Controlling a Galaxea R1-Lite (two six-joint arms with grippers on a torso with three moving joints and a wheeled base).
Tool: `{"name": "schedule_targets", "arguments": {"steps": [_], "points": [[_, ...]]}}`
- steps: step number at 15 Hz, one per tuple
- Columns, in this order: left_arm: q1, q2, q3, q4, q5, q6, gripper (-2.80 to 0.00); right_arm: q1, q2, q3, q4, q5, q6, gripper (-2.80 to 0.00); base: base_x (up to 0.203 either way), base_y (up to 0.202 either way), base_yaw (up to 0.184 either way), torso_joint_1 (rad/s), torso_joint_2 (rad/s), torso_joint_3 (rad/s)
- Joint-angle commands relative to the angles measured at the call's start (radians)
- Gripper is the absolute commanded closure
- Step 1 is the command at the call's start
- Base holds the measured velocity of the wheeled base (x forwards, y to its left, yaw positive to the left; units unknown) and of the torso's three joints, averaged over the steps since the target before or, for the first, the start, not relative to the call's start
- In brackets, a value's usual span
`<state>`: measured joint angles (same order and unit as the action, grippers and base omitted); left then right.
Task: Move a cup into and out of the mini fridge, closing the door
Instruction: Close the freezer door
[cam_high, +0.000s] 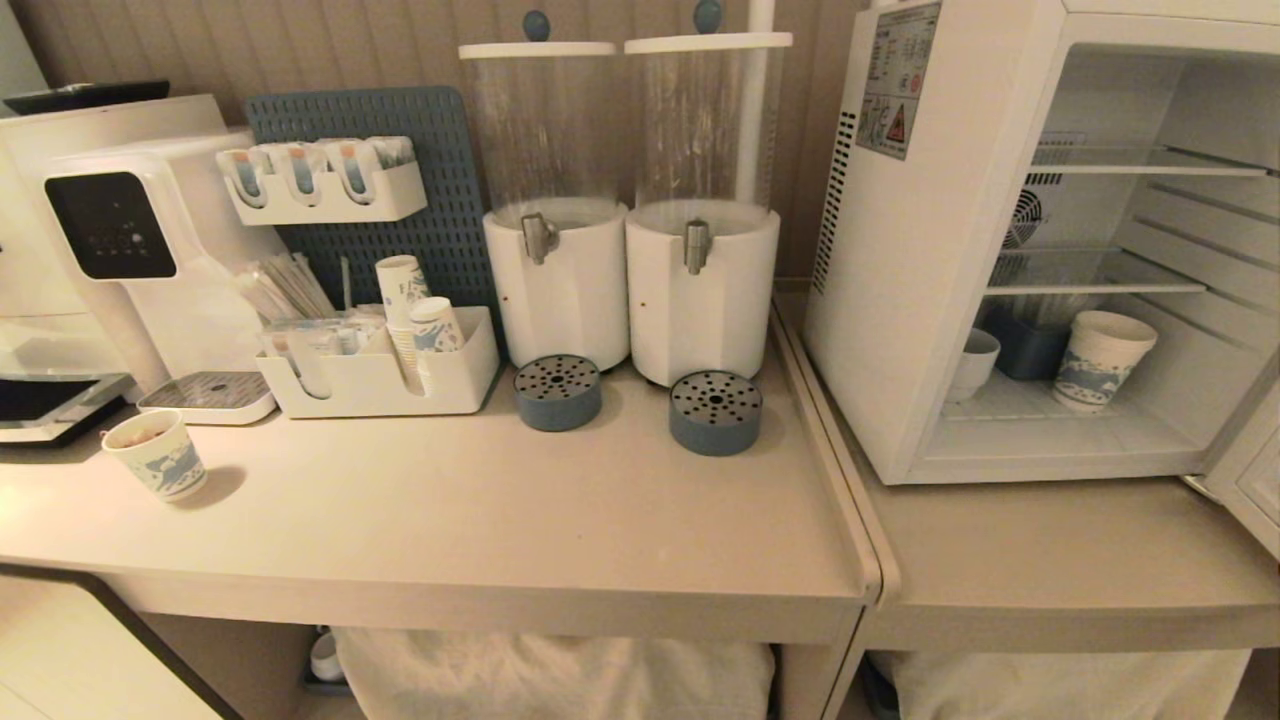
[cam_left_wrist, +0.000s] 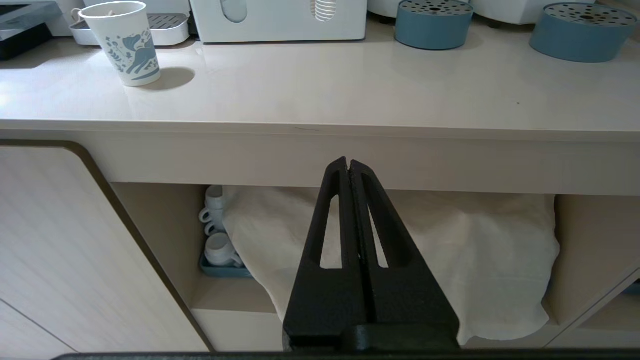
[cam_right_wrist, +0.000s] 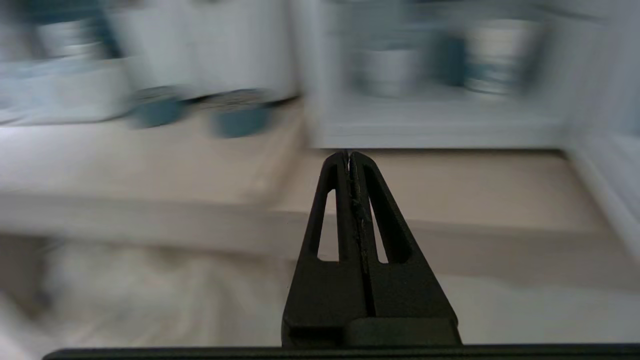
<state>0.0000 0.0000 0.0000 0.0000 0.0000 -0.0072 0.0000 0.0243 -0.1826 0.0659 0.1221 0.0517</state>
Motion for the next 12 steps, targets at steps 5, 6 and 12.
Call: {"name": "schedule_targets", "arguments": {"steps": [5,6,12], "points": [[0.000,0.001,0.000,0.000,0.000,0.000,0.00,0.000,-0.023,0.187,-0.057,-0.115,-0.100,0.00,0.000,0.000,0.000,0.000,0.00,0.000],[0.000,0.002,0.000,0.000,0.000,0.001,0.00,0.000,-0.023,0.178,-0.038,-0.115,-0.099,0.00,0.000,0.000,0.000,0.000,0.00,0.000],[0.000,0.002,0.000,0.000,0.000,0.000,0.00,0.000,-0.023,0.178,-0.038,-0.116,-0.093,0.00,-0.069,0.000,0.000,0.001,0.00,0.002]]}}
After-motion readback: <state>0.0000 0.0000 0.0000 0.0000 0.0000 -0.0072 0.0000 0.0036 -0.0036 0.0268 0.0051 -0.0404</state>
